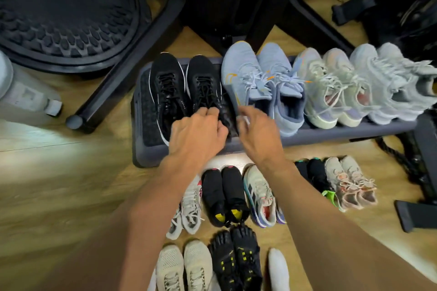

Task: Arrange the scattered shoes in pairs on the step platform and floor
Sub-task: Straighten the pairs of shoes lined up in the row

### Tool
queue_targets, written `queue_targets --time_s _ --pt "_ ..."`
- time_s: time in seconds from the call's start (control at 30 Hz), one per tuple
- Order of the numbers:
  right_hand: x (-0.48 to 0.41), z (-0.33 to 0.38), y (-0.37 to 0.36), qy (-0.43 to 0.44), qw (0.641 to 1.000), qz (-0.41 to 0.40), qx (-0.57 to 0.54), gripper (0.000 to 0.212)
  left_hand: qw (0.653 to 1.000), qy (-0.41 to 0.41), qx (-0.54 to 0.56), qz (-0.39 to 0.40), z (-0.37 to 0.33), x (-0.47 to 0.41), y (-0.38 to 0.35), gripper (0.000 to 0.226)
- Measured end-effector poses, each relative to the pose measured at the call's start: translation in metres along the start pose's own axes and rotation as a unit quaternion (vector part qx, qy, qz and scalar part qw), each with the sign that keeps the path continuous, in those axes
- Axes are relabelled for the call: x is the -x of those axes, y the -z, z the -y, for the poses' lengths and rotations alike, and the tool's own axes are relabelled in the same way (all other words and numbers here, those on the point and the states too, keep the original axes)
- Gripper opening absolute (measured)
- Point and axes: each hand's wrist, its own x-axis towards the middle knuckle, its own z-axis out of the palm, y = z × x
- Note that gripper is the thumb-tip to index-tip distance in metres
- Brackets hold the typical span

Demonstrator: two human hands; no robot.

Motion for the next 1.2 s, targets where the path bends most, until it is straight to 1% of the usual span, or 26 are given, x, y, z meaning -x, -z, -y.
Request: queue_targets --time_s 0.07,0.13,0.2,0.23,0.3,0.37,0.43,0.57,0.67,0.73,0.8,0.87,0.93,1.0,1.03,1.07,1.13,1.2 --pt "-0.005 -0.04 0.02 -0.023 0.999 -0.017 0.042 0.031 0.999 -0.025 0.022 0.038 -0.042 -0.007 -0.007 0.041" --pt "-0.01 -0.078 0.031 -0.045 0.995 0.008 0.088 0.039 0.995 -0.013 0.024 0.095 -0.08 -0.017 -0.024 0.046" --pt "-0.011 -0.107 0.034 -0.047 0.987 0.073 0.137 0.043 0.991 0.028 0.008 0.133 -0.11 -0.027 -0.044 0.044" --pt "-0.01 -0.12 0.034 -0.036 0.983 0.104 0.145 0.044 0.988 0.053 0.0 0.148 -0.123 -0.03 -0.055 0.041" --pt "-0.012 -0.143 0.035 0.006 0.98 0.139 0.142 0.043 0.981 0.102 0.003 0.165 -0.144 -0.036 -0.076 0.036" --pt "-0.019 -0.156 0.039 0.057 0.974 0.152 0.158 0.037 0.979 0.136 0.015 0.154 -0.157 -0.042 -0.091 0.038" --pt "-0.026 -0.162 0.041 0.083 0.972 0.156 0.154 0.033 0.977 0.153 0.0 0.146 -0.161 -0.049 -0.099 0.039" --pt "-0.028 -0.168 0.045 0.1 0.974 0.16 0.123 0.032 0.975 0.168 -0.016 0.146 -0.159 -0.05 -0.103 0.033" --pt "-0.028 -0.176 0.049 0.096 0.977 0.165 0.099 0.032 0.98 0.165 0.002 0.11 -0.16 -0.04 -0.102 0.029" --pt "-0.029 -0.181 0.05 0.083 0.976 0.184 0.077 0.033 0.984 0.159 0.031 0.07 -0.162 -0.038 -0.104 0.025" --pt "-0.03 -0.185 0.048 0.08 0.973 0.207 0.061 0.036 0.976 0.196 0.088 0.041 -0.165 -0.038 -0.106 0.023" --pt "-0.029 -0.186 0.046 0.097 0.973 0.202 0.056 0.034 0.963 0.237 0.124 0.035 -0.168 -0.037 -0.107 0.026" --pt "-0.027 -0.184 0.047 0.108 0.973 0.197 0.047 0.031 0.961 0.256 0.091 0.045 -0.174 -0.034 -0.104 0.029" --pt "-0.027 -0.184 0.053 0.132 0.97 0.197 0.052 0.029 0.969 0.245 0.008 0.028 -0.191 -0.033 -0.099 0.029" --pt "-0.026 -0.185 0.058 0.149 0.97 0.186 0.055 0.029 0.973 0.232 -0.012 -0.003 -0.204 -0.034 -0.095 0.028" --pt "-0.025 -0.188 0.064 0.165 0.97 0.17 0.054 0.031 0.977 0.212 -0.011 -0.033 -0.216 -0.034 -0.094 0.028" --pt "-0.023 -0.202 0.08 0.178 0.975 0.12 0.049 0.031 0.985 0.151 0.036 -0.072 -0.244 -0.038 -0.092 0.031" --pt "-0.024 -0.228 0.098 0.161 0.984 0.056 0.059 0.033 0.991 0.092 0.078 -0.062 -0.269 -0.047 -0.096 0.036"
